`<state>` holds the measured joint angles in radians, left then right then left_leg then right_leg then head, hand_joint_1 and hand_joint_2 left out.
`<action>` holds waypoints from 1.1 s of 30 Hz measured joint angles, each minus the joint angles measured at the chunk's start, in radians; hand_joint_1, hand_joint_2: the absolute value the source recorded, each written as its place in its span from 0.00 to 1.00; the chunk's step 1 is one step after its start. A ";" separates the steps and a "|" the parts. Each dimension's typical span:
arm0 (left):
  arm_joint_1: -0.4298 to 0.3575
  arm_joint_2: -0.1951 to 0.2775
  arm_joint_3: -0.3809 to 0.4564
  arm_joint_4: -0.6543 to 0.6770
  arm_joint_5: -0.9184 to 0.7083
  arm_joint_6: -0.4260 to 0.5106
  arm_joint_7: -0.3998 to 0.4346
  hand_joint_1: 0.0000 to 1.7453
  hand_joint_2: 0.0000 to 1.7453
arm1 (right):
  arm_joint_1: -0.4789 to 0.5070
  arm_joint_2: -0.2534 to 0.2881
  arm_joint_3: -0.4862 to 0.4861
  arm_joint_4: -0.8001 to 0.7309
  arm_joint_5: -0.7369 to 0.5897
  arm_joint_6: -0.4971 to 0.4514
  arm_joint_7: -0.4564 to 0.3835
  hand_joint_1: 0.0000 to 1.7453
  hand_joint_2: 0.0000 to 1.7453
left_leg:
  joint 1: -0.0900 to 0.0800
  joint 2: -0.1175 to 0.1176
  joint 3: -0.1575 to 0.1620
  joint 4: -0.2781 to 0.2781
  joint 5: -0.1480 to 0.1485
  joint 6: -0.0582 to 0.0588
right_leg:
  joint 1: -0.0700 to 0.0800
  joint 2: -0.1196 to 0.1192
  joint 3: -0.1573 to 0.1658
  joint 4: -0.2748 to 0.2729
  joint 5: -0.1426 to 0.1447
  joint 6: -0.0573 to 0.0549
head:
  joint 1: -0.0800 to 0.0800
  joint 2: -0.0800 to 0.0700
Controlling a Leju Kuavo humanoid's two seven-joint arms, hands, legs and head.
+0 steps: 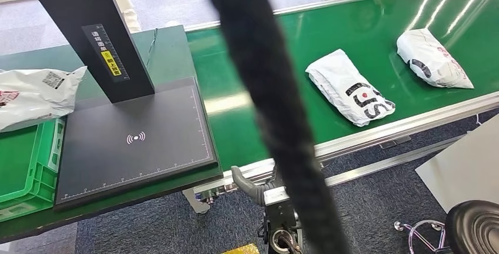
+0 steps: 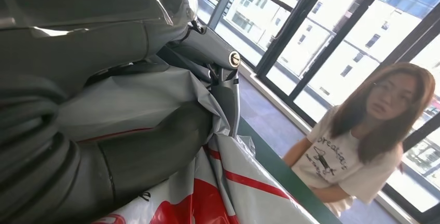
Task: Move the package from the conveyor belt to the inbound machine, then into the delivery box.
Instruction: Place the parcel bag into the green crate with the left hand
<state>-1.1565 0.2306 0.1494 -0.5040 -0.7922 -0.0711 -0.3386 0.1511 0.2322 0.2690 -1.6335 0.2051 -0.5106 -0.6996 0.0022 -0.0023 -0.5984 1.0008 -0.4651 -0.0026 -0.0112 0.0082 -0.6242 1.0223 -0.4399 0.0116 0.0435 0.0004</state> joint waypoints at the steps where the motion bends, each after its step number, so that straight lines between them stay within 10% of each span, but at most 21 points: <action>1: 0.003 0.017 0.002 -0.003 0.003 -0.006 -0.005 1.00 1.00 | 0.002 0.000 0.001 -0.001 -0.002 -0.002 0.000 0.00 1.00 | 0.000 0.001 0.000 0.000 0.000 0.000 | 0.000 0.000 0.000 0.000 0.000 0.000 | 0.000 0.000; 16: 0.251 0.255 0.083 -0.116 0.163 -0.066 -0.103 1.00 1.00 | 0.018 -0.004 0.000 -0.006 -0.012 0.004 0.000 0.00 1.00 | 0.000 0.006 0.000 0.000 -0.002 -0.002 | 0.001 0.006 -0.002 0.000 -0.002 -0.003 | 0.000 0.000; 33: 0.278 0.225 0.056 -0.124 0.152 -0.022 -0.077 1.00 1.00 | 0.023 -0.007 -0.009 -0.026 -0.007 0.006 0.000 0.00 1.00 | 0.001 0.004 0.000 0.000 -0.002 -0.003 | 0.002 0.005 -0.002 0.000 -0.002 -0.004 | 0.000 0.000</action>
<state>-0.8783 0.4552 0.2055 -0.6279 -0.6405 -0.0932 -0.4156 0.1737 0.2256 0.2601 -1.6596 0.1976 -0.5044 -0.6996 0.0032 0.0020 -0.5985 1.0007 -0.4668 -0.0053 -0.0095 0.0133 -0.6265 1.0225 -0.4414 0.0073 0.0431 0.0004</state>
